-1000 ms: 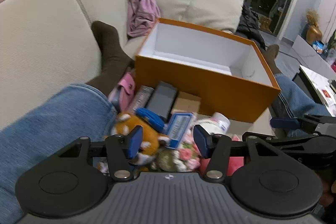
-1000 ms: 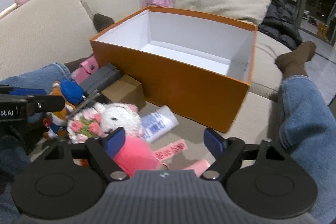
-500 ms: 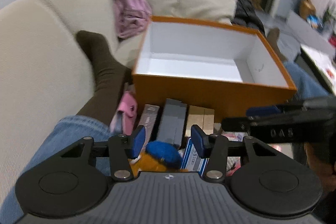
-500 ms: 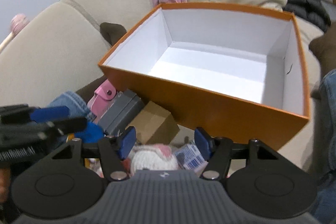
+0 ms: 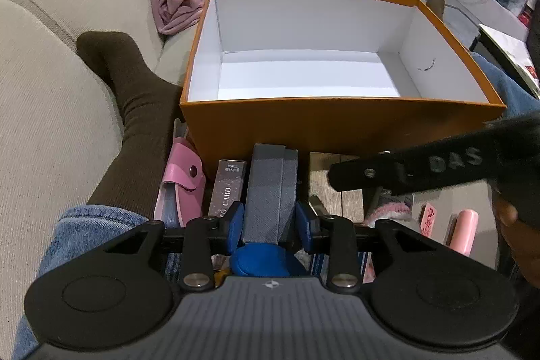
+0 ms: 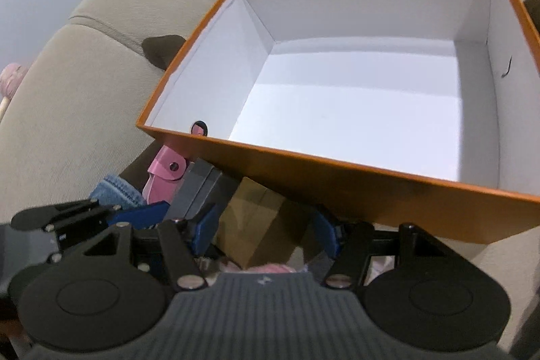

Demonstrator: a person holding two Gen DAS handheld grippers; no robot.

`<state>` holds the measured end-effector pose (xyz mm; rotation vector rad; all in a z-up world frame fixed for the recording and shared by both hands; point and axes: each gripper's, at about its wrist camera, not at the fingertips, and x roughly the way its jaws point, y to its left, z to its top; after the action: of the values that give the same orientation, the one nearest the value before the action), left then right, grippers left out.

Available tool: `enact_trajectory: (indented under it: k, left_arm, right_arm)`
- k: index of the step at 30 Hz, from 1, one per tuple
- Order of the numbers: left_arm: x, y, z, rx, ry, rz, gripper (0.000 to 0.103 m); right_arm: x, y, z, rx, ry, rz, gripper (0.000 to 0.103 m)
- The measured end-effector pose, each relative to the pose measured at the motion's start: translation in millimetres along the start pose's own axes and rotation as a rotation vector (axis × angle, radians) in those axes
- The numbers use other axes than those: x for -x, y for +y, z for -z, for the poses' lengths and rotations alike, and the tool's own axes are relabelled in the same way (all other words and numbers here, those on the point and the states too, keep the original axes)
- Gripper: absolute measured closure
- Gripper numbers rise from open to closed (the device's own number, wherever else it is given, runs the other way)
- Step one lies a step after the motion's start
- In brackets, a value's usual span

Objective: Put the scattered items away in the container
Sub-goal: 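Grasp the grey box with the left gripper while the right grasps the cardboard box, then lift both boxes and lower them into the orange box, opening both grippers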

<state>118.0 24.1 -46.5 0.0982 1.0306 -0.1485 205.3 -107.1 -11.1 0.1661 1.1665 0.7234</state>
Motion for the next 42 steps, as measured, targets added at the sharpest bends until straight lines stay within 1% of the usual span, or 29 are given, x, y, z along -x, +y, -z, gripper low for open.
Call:
enact_trajectory:
  k: [5,6,10,11,14,15,16,18,21,23,25,27,28,29,30,31,32,36,39,42]
  left_arm:
    - [-12,-5,3,-0.039,0.024,-0.009,0.064]
    - [-13,-5,4,-0.040,0.021,-0.011,0.064]
    - [-14,2,5,-0.003,0.010,-0.007,0.064]
    - [-14,3,5,0.005,0.009,-0.011,0.064]
    - [-15,3,6,0.006,0.013,-0.033,0.061]
    - [-15,4,6,0.013,0.012,-0.027,0.062]
    - [-15,6,6,0.025,0.016,-0.010,0.063]
    - [-14,9,7,0.050,0.020,0.004,0.064]
    - [-10,10,10,0.066,0.017,0.009,0.064]
    - [-9,7,11,0.057,0.017,0.011,0.065]
    - [-10,-1,12,0.020,0.018,0.012,0.065]
    - [-11,-10,12,-0.015,0.008,-0.004,0.065]
    - [-12,-10,13,-0.015,0.007,-0.012,0.065]
    - [-12,-8,13,0.001,0.006,-0.007,0.065]
    - [-12,-3,13,0.030,0.006,0.008,0.065]
    - [-12,2,12,0.055,0.006,0.022,0.065]
    - [-11,4,12,0.072,0.004,0.028,0.065]
    - [3,5,10,0.075,-0.043,0.024,0.065]
    - [24,6,8,0.089,-0.102,0.023,0.065]
    - [47,9,4,0.112,-0.155,0.020,0.065]
  right_arm:
    - [-20,5,-2,-0.061,0.062,0.050,0.039]
    - [-23,6,-1,-0.072,0.069,0.048,0.037]
    - [-31,9,0,-0.097,0.071,0.063,0.033]
    - [-32,10,0,-0.101,0.072,0.070,0.031]
    - [-36,6,0,-0.136,0.099,0.048,0.030]
    - [-35,2,0,-0.155,0.103,0.025,0.035]
    - [-33,0,1,-0.161,0.104,0.016,0.036]
    - [-27,-1,3,-0.153,0.093,0.008,0.044]
    - [-16,-5,6,-0.160,0.086,0.001,0.050]
    - [-13,-8,6,-0.182,0.100,0.000,0.050]
    - [-15,-5,5,-0.189,0.119,0.013,0.049]
    - [-18,1,4,-0.176,0.117,0.040,0.047]
    - [-19,3,4,-0.173,0.112,0.061,0.044]
    - [-20,3,4,-0.172,0.110,0.072,0.039]
    - [-21,4,4,-0.171,0.110,0.069,0.041]
    - [-22,4,5,-0.169,0.115,0.064,0.046]
    - [-22,3,5,-0.167,0.113,0.062,0.047]
    - [-10,3,6,-0.154,0.083,0.038,0.051]
    - [10,4,6,-0.136,0.034,0.015,0.051]
    - [31,7,2,-0.114,-0.001,-0.026,0.051]
